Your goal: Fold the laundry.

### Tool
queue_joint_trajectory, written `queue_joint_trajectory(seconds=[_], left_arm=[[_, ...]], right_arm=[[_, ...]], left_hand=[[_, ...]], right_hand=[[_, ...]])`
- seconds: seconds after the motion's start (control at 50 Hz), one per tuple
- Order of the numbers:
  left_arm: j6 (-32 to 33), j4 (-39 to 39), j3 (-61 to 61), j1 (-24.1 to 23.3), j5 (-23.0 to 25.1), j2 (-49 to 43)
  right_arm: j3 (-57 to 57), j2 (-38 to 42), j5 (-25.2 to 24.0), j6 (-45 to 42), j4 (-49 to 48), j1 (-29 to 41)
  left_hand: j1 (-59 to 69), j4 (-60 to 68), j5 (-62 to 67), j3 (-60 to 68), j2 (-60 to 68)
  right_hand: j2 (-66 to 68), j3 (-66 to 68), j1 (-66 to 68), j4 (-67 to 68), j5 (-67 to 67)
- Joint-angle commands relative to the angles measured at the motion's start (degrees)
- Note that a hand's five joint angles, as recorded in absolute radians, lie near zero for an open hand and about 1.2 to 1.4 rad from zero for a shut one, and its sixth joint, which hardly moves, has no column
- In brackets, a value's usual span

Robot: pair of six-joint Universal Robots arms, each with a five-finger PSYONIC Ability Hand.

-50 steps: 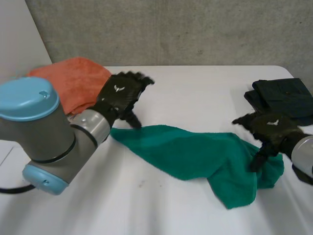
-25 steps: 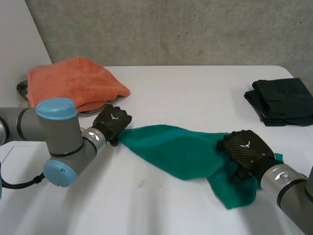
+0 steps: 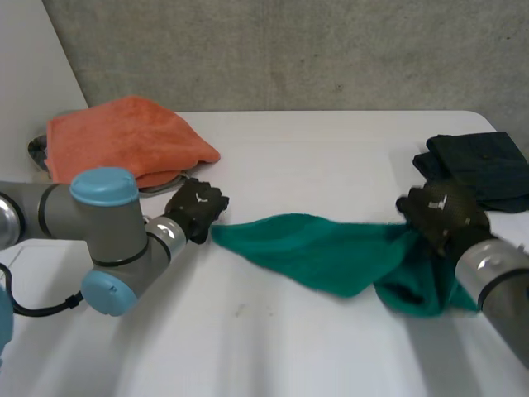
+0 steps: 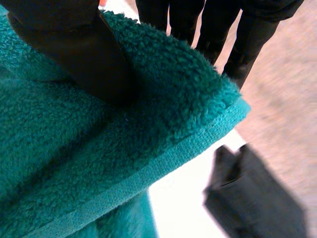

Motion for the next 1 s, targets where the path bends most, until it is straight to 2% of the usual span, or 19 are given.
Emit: queue_joint_trajectory(seconds=[0.02,0.06,0.08,0.16,0.28,0.42,0.76,0.88,0.92,1.0], left_arm=[[-5.0,3.1,-2.6,-0.9,0.7,8.6],[-6.4,3.8,-2.7,-0.9,0.5,8.6],[-7.0,3.9,-2.7,-1.1,0.5,8.6],[-9.0,2.5,-4.0,-1.3,0.5,8.4],[-9.3,-0.1,-7.2,-2.0,2.0,8.2],[-9.5,-0.1,-6.2,-2.3,8.2,5.6],[-8.8,0.0,-0.5,-2.7,8.5,-1.1],[-8.7,0.0,0.9,-2.8,8.5,-2.6],[-8.5,0.0,1.7,-3.3,8.4,-3.2],[-7.1,-0.1,2.2,-3.9,7.1,-3.2]], right_arm=[[-8.6,1.5,0.5,-3.4,1.5,1.6],[-8.7,2.9,0.5,-3.4,2.2,3.0],[-8.6,3.5,0.5,-3.4,2.4,3.4],[-7.0,4.9,0.2,-3.3,3.1,4.6],[-5.1,4.8,0.2,-3.1,2.5,4.7],[-4.9,4.9,0.2,-3.0,2.5,4.6],[-3.0,5.0,0.2,-2.8,2.3,4.0],[-2.7,5.0,0.3,-2.7,2.3,3.7],[-2.7,4.9,0.4,-2.3,2.3,3.7],[-3.3,4.3,0.6,-2.0,2.4,3.7]], left_hand=[[13.2,11.0,12.8,11.5,11.2],[-19.7,-22.0,-20.2,-21.5,-21.7],[-30.9,-33.2,-31.3,-32.7,-32.9],[-33.5,-35.8,-34.0,-35.3,-35.5],[-32.3,-34.6,-32.8,-34.1,-34.4],[-26.1,-28.4,-26.6,-27.9,-28.1],[-17.2,-19.5,-17.7,-19.0,-19.2],[-1.1,-3.4,-1.5,-2.9,-3.1],[11.9,9.6,11.4,10.1,9.8],[13.7,11.4,13.3,11.9,11.7]], right_hand=[[12.8,12.1,16.7,11.8,13.2],[12.8,12.1,16.7,11.8,13.2],[12.8,12.1,16.7,11.8,13.2],[12.8,12.1,16.7,11.8,13.2],[12.8,12.1,16.7,11.8,13.2],[12.8,12.1,16.7,11.8,13.2],[12.8,12.1,16.7,11.8,13.2],[12.8,12.1,16.7,11.8,13.2],[12.8,12.1,16.7,11.8,13.2],[12.8,12.1,16.7,11.8,13.2]])
